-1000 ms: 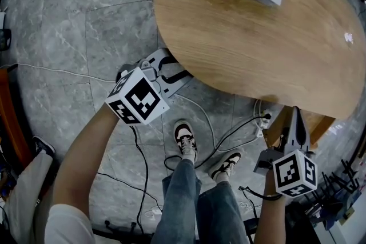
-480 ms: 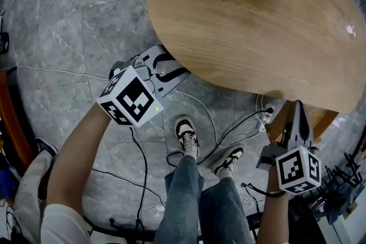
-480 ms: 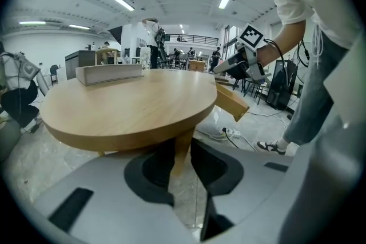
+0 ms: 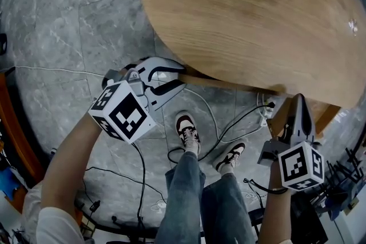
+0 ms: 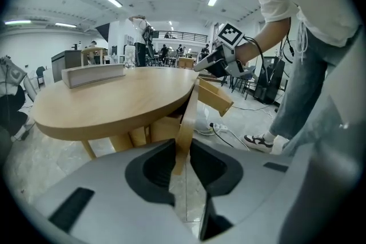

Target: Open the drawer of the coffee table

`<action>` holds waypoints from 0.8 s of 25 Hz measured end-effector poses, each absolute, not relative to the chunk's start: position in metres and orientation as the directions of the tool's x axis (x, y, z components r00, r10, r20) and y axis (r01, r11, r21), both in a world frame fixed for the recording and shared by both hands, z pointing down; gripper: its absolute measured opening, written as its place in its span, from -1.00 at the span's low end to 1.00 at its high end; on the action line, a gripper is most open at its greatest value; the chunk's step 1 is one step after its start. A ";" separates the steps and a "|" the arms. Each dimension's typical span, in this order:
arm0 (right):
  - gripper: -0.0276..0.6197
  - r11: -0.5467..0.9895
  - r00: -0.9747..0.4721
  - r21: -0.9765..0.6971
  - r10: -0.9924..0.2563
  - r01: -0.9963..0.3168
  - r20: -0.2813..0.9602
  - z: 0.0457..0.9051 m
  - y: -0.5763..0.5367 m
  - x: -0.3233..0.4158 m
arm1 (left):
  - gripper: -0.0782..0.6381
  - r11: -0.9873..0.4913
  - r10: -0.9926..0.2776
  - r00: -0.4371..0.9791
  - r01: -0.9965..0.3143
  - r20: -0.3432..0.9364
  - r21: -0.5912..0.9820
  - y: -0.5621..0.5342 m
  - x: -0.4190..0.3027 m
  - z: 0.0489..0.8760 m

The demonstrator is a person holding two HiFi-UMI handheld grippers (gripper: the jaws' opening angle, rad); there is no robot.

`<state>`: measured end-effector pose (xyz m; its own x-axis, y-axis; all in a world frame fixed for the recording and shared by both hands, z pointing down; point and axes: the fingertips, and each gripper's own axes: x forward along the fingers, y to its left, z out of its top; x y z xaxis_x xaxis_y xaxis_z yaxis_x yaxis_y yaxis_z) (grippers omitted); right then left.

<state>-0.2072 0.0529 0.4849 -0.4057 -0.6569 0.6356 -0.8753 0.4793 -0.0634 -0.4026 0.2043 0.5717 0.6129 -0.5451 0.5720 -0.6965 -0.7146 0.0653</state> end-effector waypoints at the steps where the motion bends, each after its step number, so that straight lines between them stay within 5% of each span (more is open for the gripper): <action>1: -0.92 0.481 -0.407 -0.064 -0.656 -0.875 0.636 0.485 0.054 -0.207 | -0.58 -0.718 -0.542 0.614 -0.693 0.574 0.063 0.206 -0.401 0.571; 20: -0.92 0.493 -0.429 -0.093 -0.630 -0.865 0.647 0.479 0.066 -0.198 | -0.59 -0.792 -0.433 0.658 -0.604 0.616 0.088 0.266 -0.359 0.563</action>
